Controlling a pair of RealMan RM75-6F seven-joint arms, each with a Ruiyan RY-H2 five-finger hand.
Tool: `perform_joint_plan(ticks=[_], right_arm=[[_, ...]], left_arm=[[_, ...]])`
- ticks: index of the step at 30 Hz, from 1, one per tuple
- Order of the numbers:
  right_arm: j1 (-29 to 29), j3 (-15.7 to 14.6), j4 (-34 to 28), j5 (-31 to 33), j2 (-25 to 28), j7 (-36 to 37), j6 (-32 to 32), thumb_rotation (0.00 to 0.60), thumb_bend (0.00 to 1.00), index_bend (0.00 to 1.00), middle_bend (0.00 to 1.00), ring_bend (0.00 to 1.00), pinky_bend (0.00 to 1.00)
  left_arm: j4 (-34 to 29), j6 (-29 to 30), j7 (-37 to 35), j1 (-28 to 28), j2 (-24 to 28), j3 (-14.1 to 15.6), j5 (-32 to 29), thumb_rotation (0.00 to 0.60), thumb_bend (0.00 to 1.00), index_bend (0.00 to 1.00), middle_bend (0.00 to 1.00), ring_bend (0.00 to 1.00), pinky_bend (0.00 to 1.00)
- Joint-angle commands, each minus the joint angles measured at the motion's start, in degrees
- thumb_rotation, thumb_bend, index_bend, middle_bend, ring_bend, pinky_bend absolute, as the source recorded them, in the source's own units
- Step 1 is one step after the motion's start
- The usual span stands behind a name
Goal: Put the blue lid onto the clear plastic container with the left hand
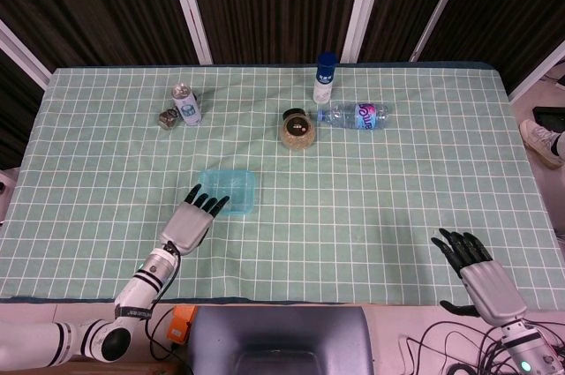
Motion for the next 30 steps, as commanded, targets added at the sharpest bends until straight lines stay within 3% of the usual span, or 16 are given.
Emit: perform_joint_plan(ticks=[1, 30], right_arm=[[0.0, 0.0, 0.0, 0.0, 0.0, 0.0, 0.0, 0.6, 0.22, 0.0, 0.0, 0.0, 0.0], [0.1, 0.0, -0.1, 0.1, 0.0, -0.1, -0.2, 0.6, 0.22, 0.0, 0.0, 0.0, 0.0]], left_arm=[[0.2, -0.2, 0.1, 0.0, -0.2, 0.2, -0.1, 0.6, 0.63, 0.0, 0.24, 0.17, 0.07], [1.7, -2.0, 0.6, -0.4, -1.2, 0.8, -2.3, 0.6, 0.63, 0.0, 0.25, 0.18, 0.07]])
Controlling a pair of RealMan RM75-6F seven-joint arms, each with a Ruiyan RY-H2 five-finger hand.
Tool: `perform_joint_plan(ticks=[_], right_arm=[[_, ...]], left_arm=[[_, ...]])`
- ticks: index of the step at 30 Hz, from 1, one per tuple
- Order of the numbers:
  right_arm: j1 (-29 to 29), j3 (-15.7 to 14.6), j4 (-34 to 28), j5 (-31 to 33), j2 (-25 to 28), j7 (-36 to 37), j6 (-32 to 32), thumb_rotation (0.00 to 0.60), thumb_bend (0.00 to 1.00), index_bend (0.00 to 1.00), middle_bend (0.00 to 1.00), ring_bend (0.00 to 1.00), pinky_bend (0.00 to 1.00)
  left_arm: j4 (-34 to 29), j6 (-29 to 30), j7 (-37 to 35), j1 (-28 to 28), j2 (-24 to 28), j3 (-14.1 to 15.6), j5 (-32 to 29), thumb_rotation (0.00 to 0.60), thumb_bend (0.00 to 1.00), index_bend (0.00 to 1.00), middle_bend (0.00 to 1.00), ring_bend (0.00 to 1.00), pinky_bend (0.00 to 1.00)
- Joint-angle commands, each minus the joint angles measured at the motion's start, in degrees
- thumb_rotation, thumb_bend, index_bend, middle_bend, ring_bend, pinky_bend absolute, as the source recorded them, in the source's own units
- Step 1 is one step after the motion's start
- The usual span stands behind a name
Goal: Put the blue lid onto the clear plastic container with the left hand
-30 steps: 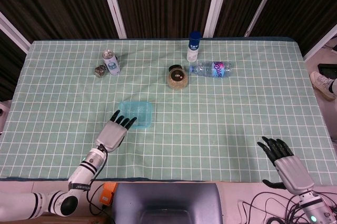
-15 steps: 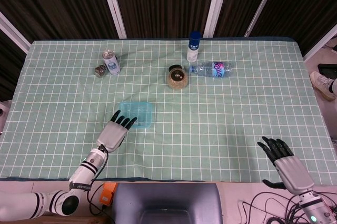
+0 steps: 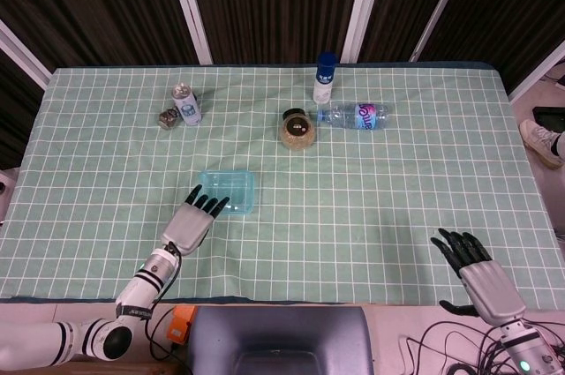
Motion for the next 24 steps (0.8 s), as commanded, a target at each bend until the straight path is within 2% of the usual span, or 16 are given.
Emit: perform_joint_plan(ticks=[1, 5, 11, 17, 20, 23, 24], right_arm=[[0.0, 0.0, 0.1, 0.0, 0.0, 0.1, 0.0, 0.6, 0.22, 0.0, 0.0, 0.0, 0.0], [-0.1, 0.0, 0.1, -0.1, 0.0, 0.0, 0.1, 0.6, 0.22, 0.0, 0.0, 0.0, 0.0], [-0.1, 0.0, 0.1, 0.0, 0.1, 0.2, 0.2, 0.6, 0.22, 0.0, 0.0, 0.0, 0.0], [-0.2, 0.0, 0.2, -0.2, 0.2, 0.3, 0.5, 0.6, 0.22, 0.0, 0.0, 0.0, 0.0], [-0.2, -0.1, 0.2, -0.3, 0.2, 0.3, 0.5, 0.6, 0.22, 0.0, 0.0, 0.0, 0.0], [-0.2, 0.0, 0.2, -0.1, 0.0, 0.0, 0.3, 0.6, 0.22, 0.0, 0.0, 0.0, 0.0], [-0.2, -0.1, 0.2, -0.1, -0.1, -0.3, 0.2, 0.6, 0.22, 0.0, 0.0, 0.0, 0.0]], left_arm=[[0.1, -0.1, -0.1, 0.0, -0.1, 0.1, -0.2, 0.6, 0.63, 0.0, 0.25, 0.18, 0.07], [-0.1, 0.5, -0.5, 0.0, 0.0, -0.2, 0.8, 0.6, 0.63, 0.0, 0.25, 0.18, 0.07], [-2.7, 4.4, -2.1, 0.2, 1.9, -2.2, 6.4, 0.6, 0.63, 0.0, 0.23, 0.16, 0.07], [-8.4, 9.7, -4.2, 2.1, 6.0, -3.1, 12.3, 0.6, 0.57, 0.0, 0.15, 0.11, 0.07], [-11.8, 13.5, -7.5, 4.8, 8.8, -2.1, 17.4, 0.6, 0.53, 0.0, 0.11, 0.07, 0.07], [-13.6, 19.3, -12.9, 9.6, 11.2, 1.5, 25.6, 0.6, 0.51, 0.0, 0.1, 0.06, 0.07], [-13.2, 22.2, -15.4, 12.1, 12.0, 3.5, 29.1, 0.6, 0.51, 0.0, 0.1, 0.06, 0.07]])
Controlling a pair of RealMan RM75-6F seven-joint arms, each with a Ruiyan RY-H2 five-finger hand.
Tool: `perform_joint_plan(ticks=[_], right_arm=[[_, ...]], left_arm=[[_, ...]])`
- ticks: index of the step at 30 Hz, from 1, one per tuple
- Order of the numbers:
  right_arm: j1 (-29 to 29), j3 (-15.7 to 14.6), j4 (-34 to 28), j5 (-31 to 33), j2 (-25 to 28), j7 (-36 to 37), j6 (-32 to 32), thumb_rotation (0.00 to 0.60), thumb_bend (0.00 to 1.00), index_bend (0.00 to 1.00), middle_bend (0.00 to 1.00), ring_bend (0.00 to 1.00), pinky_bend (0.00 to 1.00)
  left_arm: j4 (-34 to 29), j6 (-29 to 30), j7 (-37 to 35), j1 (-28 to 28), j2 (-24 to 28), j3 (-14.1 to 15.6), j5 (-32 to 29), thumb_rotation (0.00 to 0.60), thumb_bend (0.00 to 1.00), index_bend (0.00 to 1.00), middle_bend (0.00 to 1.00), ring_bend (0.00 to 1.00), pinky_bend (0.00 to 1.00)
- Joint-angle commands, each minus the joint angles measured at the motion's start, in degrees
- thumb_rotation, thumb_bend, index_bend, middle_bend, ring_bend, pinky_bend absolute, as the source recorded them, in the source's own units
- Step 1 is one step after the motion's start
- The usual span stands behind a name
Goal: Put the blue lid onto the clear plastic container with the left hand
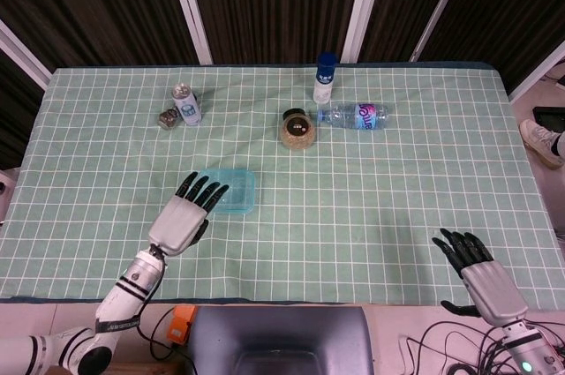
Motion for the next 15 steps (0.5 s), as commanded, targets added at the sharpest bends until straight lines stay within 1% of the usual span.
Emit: perform_joint_plan(ticks=[1, 3, 5, 6, 7, 9, 12, 14, 15], right_arm=[[0.0, 0.0, 0.0, 0.1, -0.2, -0.6, -0.2, 0.6, 0.22, 0.0, 0.0, 0.0, 0.0], [0.0, -0.1, -0.1, 0.3, -0.5, -1.3, -0.5, 0.6, 0.22, 0.0, 0.0, 0.0, 0.0], [0.0, -0.1, -0.1, 0.4, -0.8, -2.1, -0.8, 0.6, 0.22, 0.0, 0.0, 0.0, 0.0], [0.0, -0.1, -0.2, 0.4, -0.9, -2.6, -0.9, 0.6, 0.22, 0.0, 0.0, 0.0, 0.0], [-0.1, -0.1, -0.2, 0.4, -1.0, -2.9, -0.8, 0.6, 0.22, 0.0, 0.0, 0.0, 0.0], [-0.2, 0.0, -0.3, 0.6, -1.3, -3.7, -0.7, 0.6, 0.22, 0.0, 0.0, 0.0, 0.0], [-0.4, 0.2, -0.4, 1.1, -1.8, -4.8, -0.5, 0.6, 0.22, 0.0, 0.0, 0.0, 0.0], [-0.6, 0.4, -0.4, 1.3, -2.1, -5.5, -0.2, 0.6, 0.22, 0.0, 0.0, 0.0, 0.0], [-0.7, 0.5, -0.5, 1.3, -2.2, -5.7, 0.1, 0.6, 0.22, 0.0, 0.0, 0.0, 0.0]], left_arm=[[-1.4, 10.3, -9.4, 8.8, 3.9, 6.6, 12.7, 0.6, 0.5, 0.0, 0.1, 0.06, 0.07], [1.3, 16.0, -14.4, 13.8, 4.2, 10.3, 17.9, 0.6, 0.5, 0.0, 0.09, 0.05, 0.07], [5.2, 20.9, -19.2, 18.0, 3.8, 12.8, 21.4, 0.6, 0.5, 0.0, 0.08, 0.04, 0.07], [8.2, 24.0, -22.5, 20.8, 3.2, 13.9, 22.9, 0.6, 0.5, 0.0, 0.08, 0.04, 0.07], [10.9, 26.2, -25.1, 22.8, 2.6, 14.5, 23.6, 0.6, 0.5, 0.0, 0.08, 0.04, 0.07], [16.9, 29.2, -30.9, 27.0, 0.8, 15.3, 23.0, 0.6, 0.51, 0.0, 0.07, 0.03, 0.07], [23.9, 29.5, -36.8, 30.9, -1.5, 15.3, 20.7, 0.6, 0.51, 0.0, 0.05, 0.02, 0.07], [25.2, 27.4, -36.0, 31.2, -1.0, 15.6, 20.3, 0.6, 0.51, 0.0, 0.04, 0.02, 0.08], [24.9, 27.2, -36.1, 31.2, -0.8, 15.2, 20.8, 0.6, 0.51, 0.0, 0.03, 0.01, 0.08]])
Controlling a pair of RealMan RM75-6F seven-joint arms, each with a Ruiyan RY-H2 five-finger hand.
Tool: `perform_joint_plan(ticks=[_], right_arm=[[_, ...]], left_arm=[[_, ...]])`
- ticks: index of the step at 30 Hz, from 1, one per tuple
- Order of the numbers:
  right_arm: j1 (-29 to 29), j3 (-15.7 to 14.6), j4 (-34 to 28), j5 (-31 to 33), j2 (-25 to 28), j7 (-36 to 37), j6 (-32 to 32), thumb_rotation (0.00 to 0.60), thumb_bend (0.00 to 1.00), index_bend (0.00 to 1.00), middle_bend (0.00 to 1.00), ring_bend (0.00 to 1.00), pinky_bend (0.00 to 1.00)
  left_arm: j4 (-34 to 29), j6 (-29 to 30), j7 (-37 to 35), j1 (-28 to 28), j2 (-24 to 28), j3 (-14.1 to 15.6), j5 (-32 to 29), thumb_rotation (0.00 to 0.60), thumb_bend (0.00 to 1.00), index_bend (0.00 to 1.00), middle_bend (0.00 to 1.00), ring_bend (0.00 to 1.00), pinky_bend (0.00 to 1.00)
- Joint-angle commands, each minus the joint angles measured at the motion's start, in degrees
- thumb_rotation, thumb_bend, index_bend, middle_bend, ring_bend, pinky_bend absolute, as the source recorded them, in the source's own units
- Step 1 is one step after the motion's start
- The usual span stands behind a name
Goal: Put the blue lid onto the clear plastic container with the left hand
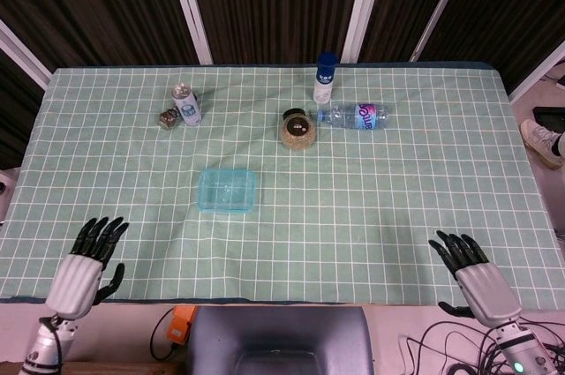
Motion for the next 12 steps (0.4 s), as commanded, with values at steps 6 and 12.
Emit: perform_joint_plan(ticks=[6, 12], right_arm=[[-0.6, 0.7, -0.2, 0.5, -0.3, -0.5, 1.3, 0.6, 0.22, 0.0, 0.0, 0.0, 0.0], [-0.6, 0.5, 0.1, 0.2, 0.1, 0.3, 1.4, 0.6, 0.22, 0.0, 0.0, 0.0, 0.0]], left_arm=[[4.4, -1.7, -0.6, 5.0, -0.8, -0.1, 0.9, 0.6, 0.51, 0.0, 0.01, 0.0, 0.09], [4.7, -2.1, 0.4, 6.0, -1.0, -1.9, 1.4, 0.6, 0.51, 0.0, 0.01, 0.0, 0.09]])
